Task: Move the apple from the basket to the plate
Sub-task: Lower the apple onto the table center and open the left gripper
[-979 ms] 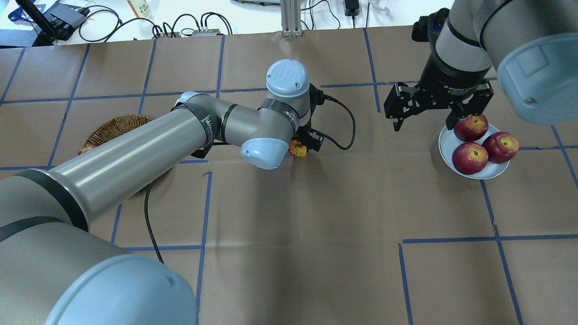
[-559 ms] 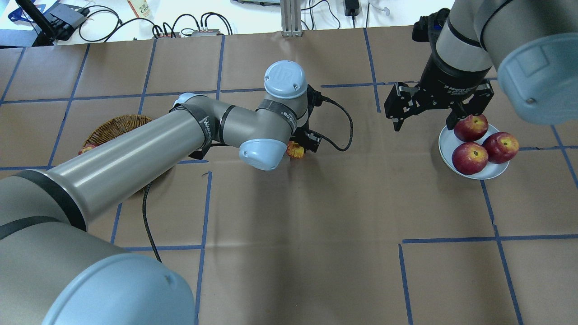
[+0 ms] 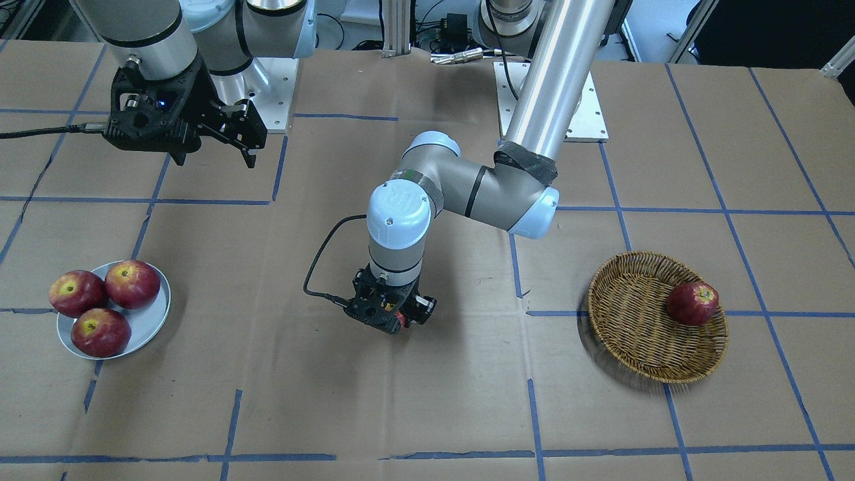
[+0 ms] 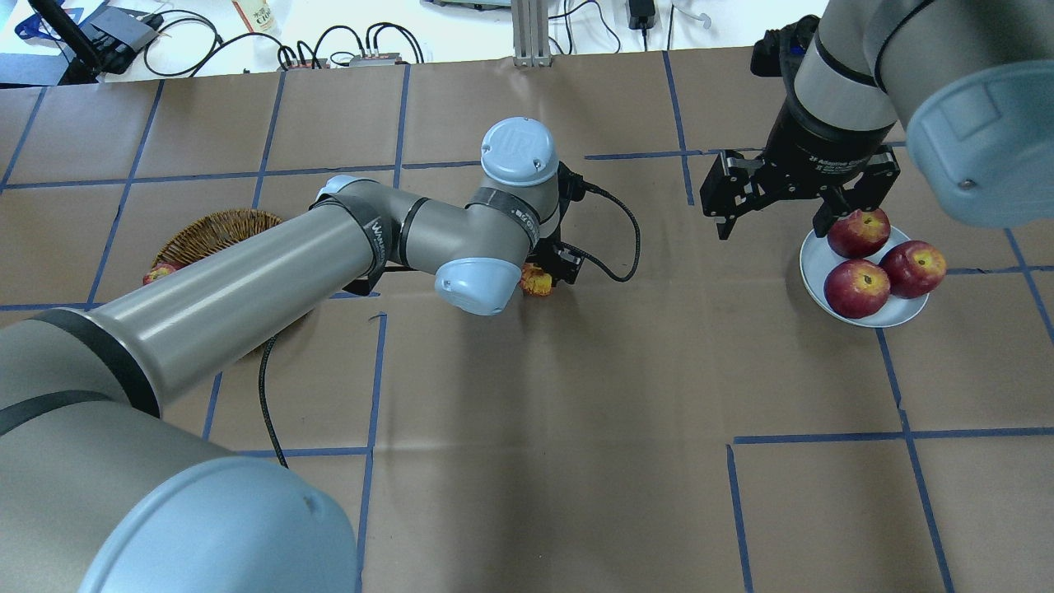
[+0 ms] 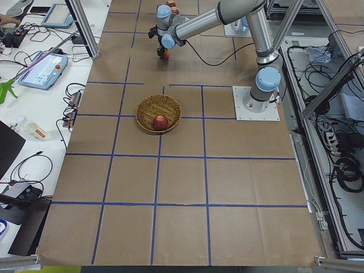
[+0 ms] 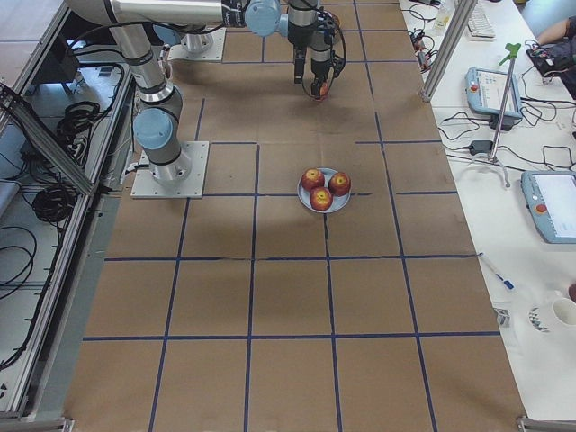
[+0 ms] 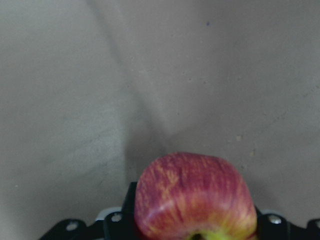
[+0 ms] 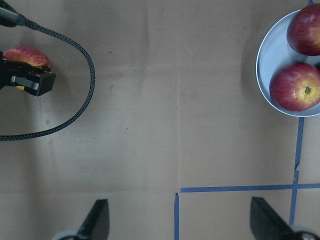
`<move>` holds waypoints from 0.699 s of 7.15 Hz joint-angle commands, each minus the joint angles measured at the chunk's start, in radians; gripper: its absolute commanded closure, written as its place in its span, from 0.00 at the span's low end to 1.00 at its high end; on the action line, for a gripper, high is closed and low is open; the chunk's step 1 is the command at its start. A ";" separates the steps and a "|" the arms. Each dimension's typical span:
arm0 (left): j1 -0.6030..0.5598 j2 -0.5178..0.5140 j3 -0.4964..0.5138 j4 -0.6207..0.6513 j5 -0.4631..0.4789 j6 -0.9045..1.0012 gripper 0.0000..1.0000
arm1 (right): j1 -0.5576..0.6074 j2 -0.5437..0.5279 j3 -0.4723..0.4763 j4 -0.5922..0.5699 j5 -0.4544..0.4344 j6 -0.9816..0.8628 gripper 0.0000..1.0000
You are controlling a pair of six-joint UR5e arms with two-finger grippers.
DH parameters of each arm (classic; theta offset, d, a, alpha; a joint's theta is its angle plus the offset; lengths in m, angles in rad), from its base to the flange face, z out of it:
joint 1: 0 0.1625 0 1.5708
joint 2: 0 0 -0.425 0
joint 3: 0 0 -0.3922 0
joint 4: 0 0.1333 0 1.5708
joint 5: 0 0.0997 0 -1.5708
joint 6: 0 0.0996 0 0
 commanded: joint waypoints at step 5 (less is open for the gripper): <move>0.029 0.135 0.031 -0.126 -0.001 -0.003 0.01 | 0.000 0.000 0.000 0.000 0.000 0.000 0.00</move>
